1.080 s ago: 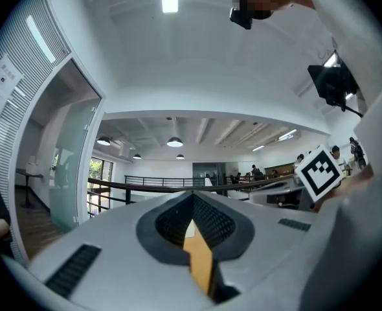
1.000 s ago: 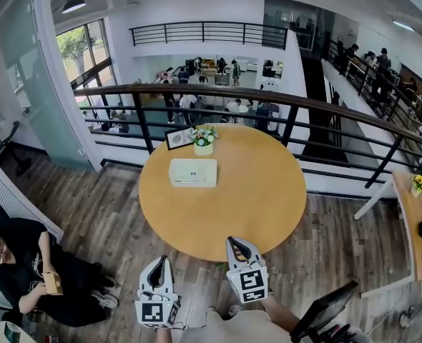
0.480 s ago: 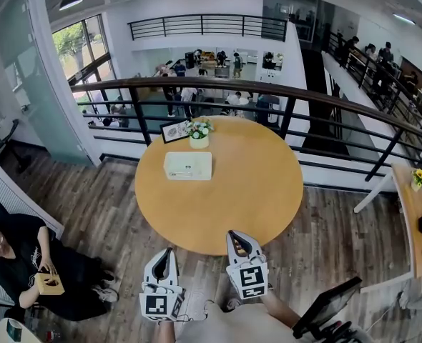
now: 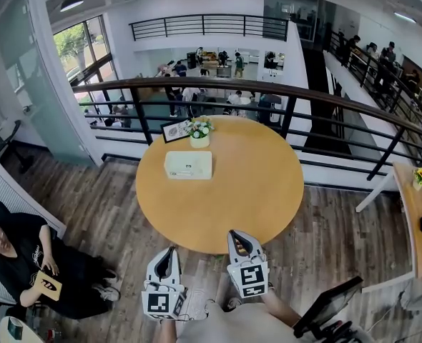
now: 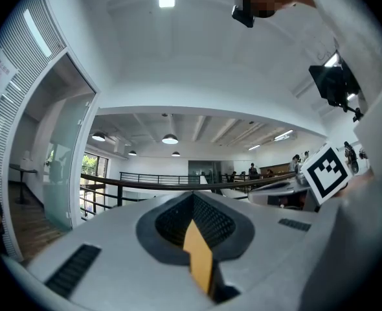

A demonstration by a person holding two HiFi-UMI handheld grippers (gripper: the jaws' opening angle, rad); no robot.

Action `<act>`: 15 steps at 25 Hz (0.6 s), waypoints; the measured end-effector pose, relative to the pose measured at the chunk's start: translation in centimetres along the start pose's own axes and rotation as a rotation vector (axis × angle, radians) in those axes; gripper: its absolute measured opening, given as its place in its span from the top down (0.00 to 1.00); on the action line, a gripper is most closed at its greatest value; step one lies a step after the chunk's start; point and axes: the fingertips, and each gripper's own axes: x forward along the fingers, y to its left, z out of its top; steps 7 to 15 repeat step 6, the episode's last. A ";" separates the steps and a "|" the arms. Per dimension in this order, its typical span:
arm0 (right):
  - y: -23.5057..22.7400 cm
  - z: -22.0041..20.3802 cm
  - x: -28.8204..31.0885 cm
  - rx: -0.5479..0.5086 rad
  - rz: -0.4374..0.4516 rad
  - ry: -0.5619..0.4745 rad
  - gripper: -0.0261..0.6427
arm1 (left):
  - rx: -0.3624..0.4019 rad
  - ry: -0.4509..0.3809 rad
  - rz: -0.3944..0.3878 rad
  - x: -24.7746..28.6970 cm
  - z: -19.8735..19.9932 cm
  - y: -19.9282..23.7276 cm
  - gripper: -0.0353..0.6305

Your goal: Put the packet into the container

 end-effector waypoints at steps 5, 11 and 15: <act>0.0 0.0 0.0 -0.006 0.001 0.000 0.96 | -0.002 -0.001 0.001 -0.1 0.0 -0.1 0.94; 0.0 0.0 0.0 -0.008 0.001 0.000 0.96 | -0.002 -0.002 0.002 -0.2 0.0 -0.1 0.94; 0.0 0.0 0.0 -0.008 0.001 0.000 0.96 | -0.002 -0.002 0.002 -0.2 0.0 -0.1 0.94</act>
